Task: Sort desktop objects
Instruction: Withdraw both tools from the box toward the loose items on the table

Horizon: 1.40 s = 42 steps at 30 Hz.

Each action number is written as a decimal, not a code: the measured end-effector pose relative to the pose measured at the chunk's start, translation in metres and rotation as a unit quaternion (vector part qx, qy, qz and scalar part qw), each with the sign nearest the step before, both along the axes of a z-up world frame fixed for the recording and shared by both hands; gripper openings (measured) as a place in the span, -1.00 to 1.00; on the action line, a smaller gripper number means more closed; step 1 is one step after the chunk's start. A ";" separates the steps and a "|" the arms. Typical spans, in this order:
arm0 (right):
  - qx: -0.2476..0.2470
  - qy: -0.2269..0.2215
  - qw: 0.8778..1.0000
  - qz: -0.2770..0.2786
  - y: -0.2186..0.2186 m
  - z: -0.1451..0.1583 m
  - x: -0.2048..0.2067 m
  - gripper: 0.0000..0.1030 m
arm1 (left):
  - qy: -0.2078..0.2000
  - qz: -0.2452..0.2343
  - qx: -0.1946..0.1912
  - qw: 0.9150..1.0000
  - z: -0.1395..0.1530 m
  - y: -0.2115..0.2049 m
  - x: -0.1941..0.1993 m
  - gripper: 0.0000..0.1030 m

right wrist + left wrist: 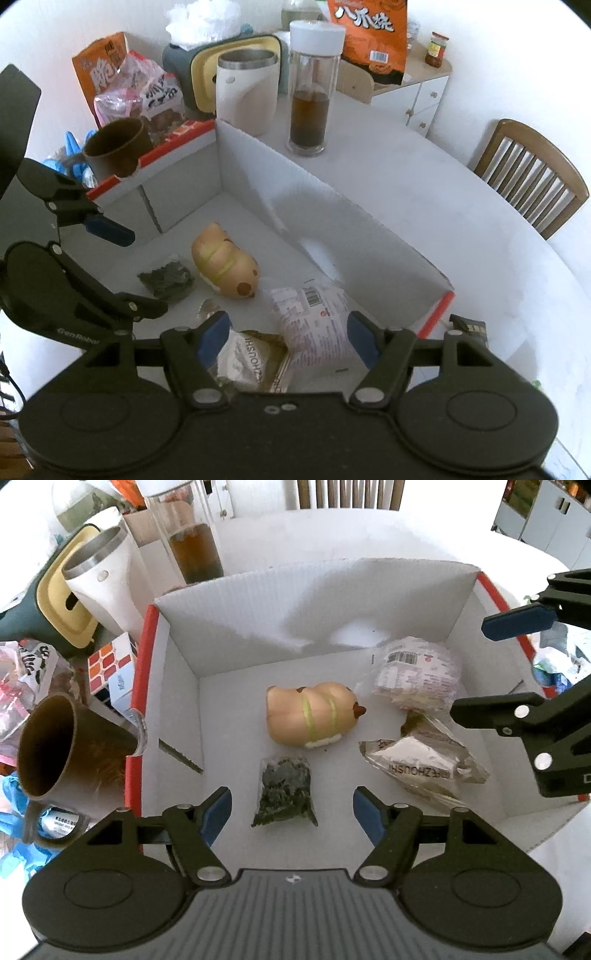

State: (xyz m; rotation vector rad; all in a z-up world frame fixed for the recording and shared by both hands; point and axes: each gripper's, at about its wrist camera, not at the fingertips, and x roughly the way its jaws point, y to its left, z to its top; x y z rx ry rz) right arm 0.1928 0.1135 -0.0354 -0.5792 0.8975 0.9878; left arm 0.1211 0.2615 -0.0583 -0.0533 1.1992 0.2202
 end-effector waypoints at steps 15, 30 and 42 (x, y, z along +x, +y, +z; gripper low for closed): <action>0.046 -0.019 0.999 -0.014 -0.054 0.041 -0.034 0.42 | -0.053 -0.016 0.005 0.998 0.038 -0.036 -0.038 0.41; 0.105 -0.030 0.993 -0.040 -0.127 0.069 -0.070 0.57 | -0.132 -0.019 0.013 0.991 0.072 -0.070 -0.083 0.71; 0.151 -0.048 0.984 -0.083 -0.188 0.090 -0.100 0.62 | -0.196 -0.019 0.006 0.980 0.095 -0.099 -0.124 0.98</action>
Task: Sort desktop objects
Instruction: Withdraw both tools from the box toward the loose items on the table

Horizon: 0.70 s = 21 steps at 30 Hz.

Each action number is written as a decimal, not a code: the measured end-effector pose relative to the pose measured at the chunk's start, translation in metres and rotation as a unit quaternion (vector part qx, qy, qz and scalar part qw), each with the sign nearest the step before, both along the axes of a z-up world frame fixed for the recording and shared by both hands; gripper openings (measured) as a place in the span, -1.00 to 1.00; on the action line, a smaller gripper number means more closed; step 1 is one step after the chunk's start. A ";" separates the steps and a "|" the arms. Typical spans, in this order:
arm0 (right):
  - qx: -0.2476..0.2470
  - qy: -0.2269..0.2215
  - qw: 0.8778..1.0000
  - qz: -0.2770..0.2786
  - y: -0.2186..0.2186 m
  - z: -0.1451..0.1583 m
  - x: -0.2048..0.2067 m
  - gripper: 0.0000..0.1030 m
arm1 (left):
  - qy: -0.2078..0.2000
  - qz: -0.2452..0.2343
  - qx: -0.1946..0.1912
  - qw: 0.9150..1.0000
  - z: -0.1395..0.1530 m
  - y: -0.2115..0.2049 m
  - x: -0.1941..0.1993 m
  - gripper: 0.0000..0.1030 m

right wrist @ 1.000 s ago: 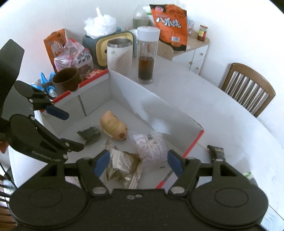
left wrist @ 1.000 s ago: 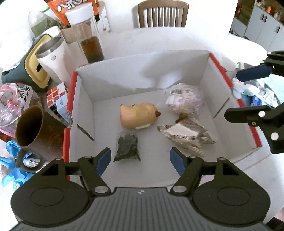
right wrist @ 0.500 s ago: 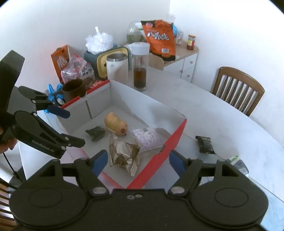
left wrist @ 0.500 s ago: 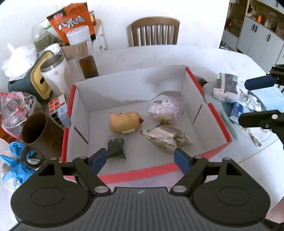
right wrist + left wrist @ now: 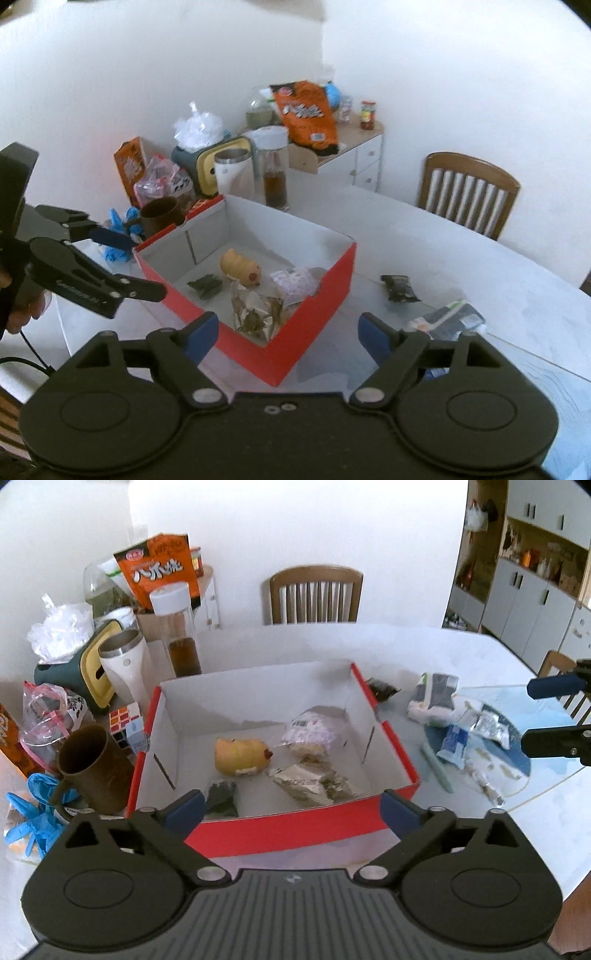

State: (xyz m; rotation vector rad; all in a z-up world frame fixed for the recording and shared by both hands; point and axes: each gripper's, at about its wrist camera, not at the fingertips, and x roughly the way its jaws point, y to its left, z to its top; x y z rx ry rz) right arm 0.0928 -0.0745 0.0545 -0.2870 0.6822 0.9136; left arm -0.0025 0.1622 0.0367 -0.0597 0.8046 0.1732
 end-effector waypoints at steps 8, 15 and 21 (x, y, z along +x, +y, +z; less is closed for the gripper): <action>0.013 -0.011 0.998 -0.054 -0.050 0.003 -0.012 0.63 | -0.028 -0.015 0.004 0.999 0.007 -0.025 -0.014 0.99; 0.007 -0.014 0.995 -0.099 -0.090 -0.008 -0.019 0.63 | -0.044 -0.053 0.010 0.998 0.005 -0.057 -0.011 0.99; 0.001 -0.014 0.991 -0.133 -0.119 -0.019 -0.015 0.63 | -0.051 -0.085 0.006 0.995 -0.004 -0.089 0.008 0.99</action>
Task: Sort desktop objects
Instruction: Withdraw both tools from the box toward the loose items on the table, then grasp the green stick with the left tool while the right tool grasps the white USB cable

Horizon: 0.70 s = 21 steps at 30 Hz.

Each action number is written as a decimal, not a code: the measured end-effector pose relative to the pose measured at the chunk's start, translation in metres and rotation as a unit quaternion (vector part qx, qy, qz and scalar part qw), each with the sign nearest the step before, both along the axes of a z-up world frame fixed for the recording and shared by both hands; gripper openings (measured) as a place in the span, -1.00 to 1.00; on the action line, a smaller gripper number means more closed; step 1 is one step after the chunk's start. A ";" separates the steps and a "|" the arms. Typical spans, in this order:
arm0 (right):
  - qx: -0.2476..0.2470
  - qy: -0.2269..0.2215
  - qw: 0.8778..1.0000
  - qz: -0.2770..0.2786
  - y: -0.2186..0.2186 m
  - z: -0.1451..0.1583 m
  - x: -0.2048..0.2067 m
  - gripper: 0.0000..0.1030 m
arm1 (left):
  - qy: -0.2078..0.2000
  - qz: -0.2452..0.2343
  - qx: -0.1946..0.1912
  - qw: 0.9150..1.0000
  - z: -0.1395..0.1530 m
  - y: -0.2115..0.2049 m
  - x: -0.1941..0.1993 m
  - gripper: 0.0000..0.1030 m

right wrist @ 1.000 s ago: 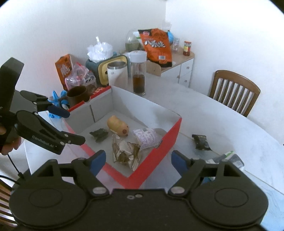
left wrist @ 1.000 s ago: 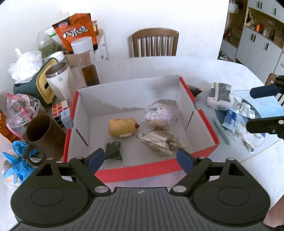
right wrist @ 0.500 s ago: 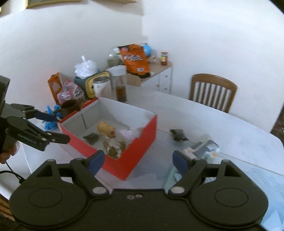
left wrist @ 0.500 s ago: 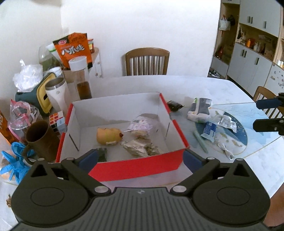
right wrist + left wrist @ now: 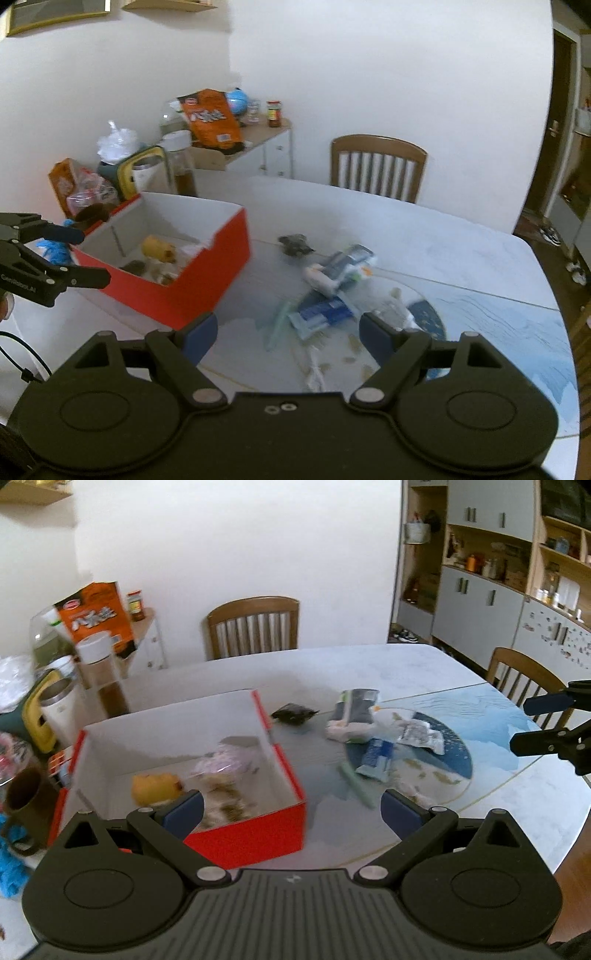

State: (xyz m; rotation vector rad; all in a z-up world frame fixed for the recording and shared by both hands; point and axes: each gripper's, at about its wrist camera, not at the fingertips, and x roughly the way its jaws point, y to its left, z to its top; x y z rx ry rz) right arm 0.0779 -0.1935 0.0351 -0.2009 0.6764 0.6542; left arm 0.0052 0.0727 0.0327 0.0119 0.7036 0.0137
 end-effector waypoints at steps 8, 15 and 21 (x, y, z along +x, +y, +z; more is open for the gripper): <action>-0.018 -0.008 1.000 -0.007 -0.024 -0.024 0.011 0.63 | 0.005 -0.021 -0.020 1.000 -0.016 -0.032 0.033 0.99; -0.031 0.001 0.999 0.018 -0.026 -0.049 0.020 0.63 | 0.019 -0.033 -0.033 0.999 -0.035 -0.057 0.061 0.99; -0.032 0.018 0.999 0.036 -0.022 -0.068 0.030 0.63 | 0.044 -0.025 -0.043 0.998 -0.060 -0.068 0.082 0.99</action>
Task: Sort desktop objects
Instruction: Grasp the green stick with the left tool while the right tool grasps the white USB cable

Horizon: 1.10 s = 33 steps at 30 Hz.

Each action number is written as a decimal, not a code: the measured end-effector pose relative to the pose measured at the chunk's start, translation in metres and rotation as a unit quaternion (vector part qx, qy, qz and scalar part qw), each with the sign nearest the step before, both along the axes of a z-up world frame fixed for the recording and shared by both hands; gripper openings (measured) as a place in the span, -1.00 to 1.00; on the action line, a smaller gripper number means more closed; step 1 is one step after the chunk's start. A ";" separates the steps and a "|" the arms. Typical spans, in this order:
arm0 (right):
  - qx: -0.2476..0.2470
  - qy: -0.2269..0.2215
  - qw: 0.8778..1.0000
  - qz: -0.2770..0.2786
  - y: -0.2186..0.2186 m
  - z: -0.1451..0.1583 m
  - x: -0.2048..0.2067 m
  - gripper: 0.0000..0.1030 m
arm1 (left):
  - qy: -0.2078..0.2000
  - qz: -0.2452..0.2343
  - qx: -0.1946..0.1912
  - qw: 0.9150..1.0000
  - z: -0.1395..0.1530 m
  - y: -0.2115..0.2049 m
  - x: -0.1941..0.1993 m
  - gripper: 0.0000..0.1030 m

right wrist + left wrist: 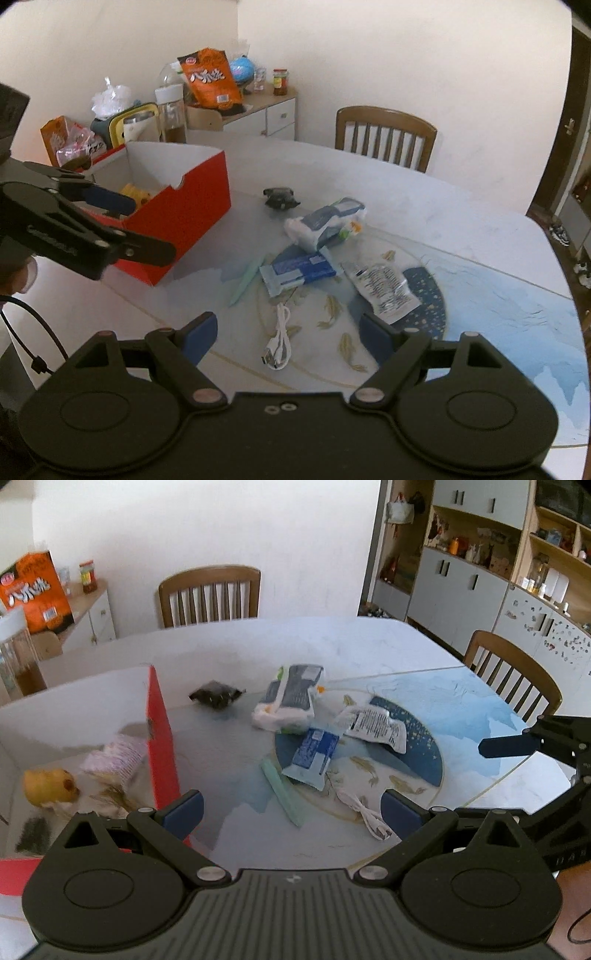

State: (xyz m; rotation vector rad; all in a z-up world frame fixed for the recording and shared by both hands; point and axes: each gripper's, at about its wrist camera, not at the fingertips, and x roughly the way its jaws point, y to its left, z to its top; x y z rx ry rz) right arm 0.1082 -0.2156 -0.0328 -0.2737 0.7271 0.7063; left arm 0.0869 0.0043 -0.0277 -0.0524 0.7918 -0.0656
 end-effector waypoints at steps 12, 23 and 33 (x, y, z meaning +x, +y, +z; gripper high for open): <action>-0.010 0.026 0.999 0.018 0.009 -0.048 0.017 0.63 | 0.018 0.017 0.022 0.999 -0.046 -0.011 0.041 0.99; -0.017 0.021 0.999 0.036 0.023 -0.077 0.034 0.60 | 0.005 0.013 0.065 0.998 -0.061 -0.025 0.060 0.99; -0.018 0.024 0.998 0.048 0.033 -0.092 0.040 0.59 | 0.038 0.041 0.039 0.998 -0.094 -0.014 0.075 0.92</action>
